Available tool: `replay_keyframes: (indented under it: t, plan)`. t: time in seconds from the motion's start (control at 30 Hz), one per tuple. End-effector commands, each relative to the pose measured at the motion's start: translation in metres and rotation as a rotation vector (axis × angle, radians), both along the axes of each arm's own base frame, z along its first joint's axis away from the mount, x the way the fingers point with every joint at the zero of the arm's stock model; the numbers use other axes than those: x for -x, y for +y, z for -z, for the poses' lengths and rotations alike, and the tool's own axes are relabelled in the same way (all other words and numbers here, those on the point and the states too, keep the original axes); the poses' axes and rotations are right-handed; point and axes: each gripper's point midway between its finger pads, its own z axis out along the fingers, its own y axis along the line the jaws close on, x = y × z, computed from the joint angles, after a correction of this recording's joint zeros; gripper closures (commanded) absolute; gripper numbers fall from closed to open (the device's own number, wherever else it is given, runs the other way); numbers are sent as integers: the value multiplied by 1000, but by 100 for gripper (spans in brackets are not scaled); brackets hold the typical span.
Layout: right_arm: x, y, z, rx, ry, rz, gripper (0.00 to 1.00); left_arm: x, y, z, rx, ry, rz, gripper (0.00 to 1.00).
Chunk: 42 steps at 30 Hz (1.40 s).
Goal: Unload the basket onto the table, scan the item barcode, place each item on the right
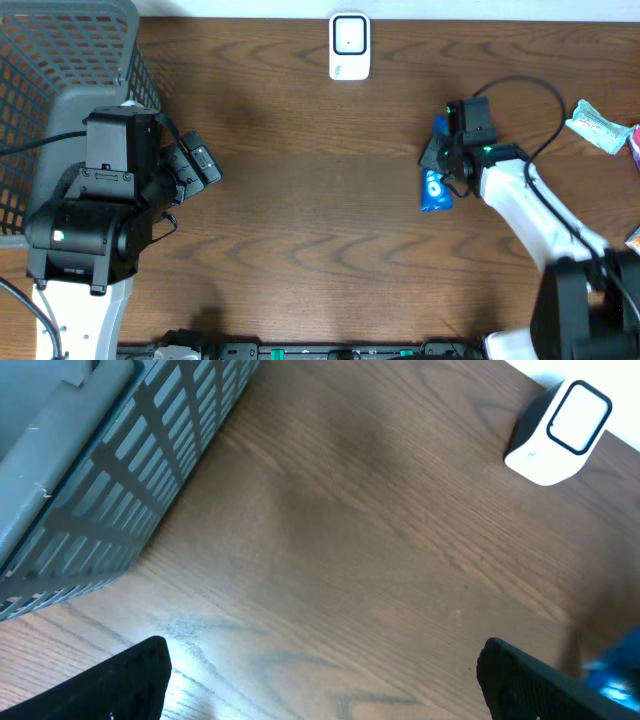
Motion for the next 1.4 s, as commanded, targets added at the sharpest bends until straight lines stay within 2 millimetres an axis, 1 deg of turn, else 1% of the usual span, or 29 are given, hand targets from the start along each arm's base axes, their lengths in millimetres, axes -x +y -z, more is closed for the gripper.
replay_keyframes:
  t: [0.0,0.07,0.17,0.4,0.43,0.5,0.57,0.6,0.7,0.73,0.8,0.87,0.9,0.97,1.0,1.07,1.13,1.17,1.23,1.3,1.33,1.37]
  plan:
    - [-1,-48,-51,464,-116,81,99,0,3,-2,-11,-4,-10,2]
    - [3,-49,-47,534,-92,79,99,-1,3,-2,-11,-4,-10,2]
    - [3,-48,-32,593,-54,64,99,-1,3,-2,-11,-4,-10,2]
    - [3,-48,29,822,80,6,99,0,3,-2,-11,-4,-10,2]
    - [2,-45,39,851,110,-33,98,-1,3,-2,-11,-4,-10,2]
    - [0,-36,53,883,156,-95,89,-1,3,-2,-11,-4,-10,2]
    - [-2,-24,62,899,187,-140,87,0,3,-2,-11,-4,-10,2]
    - [-4,-13,64,901,194,-168,82,-1,3,-2,-11,-4,-10,2]
    - [-12,19,58,882,167,-226,71,-1,3,-2,-11,-4,-10,2]
    - [-15,30,55,865,149,-242,66,-1,3,-2,-11,-4,-10,2]
    - [-24,60,41,805,104,-278,55,-1,3,-2,-11,-4,-10,2]
    - [-35,88,23,746,58,-305,52,-1,3,-2,-11,-4,-10,2]
    - [-40,99,13,726,37,-316,46,0,3,-2,-11,-4,-10,2]
    - [-49,116,-6,706,4,-354,36,0,3,-2,-11,-4,-10,2]
    - [-53,119,-17,703,-6,-361,32,-1,3,-2,-11,-4,-10,2]
    - [-57,118,-33,700,-8,-347,30,-1,3,-2,-11,-4,-10,2]
    - [-59,106,-41,689,9,-299,29,-1,3,-2,-11,-4,-10,2]
    - [-59,96,-42,682,27,-267,31,0,3,-2,-11,-4,-10,2]
    - [-57,74,-39,658,83,-215,34,-1,3,-2,-11,-4,-10,2]
    - [-53,52,-28,593,170,-194,38,-1,3,-2,-11,-4,-10,2]
    - [-49,40,-20,527,230,-189,42,-1,3,-2,-11,-4,-10,2]
    - [-46,34,-16,484,266,-194,48,-1,3,-2,-11,-4,-10,2]
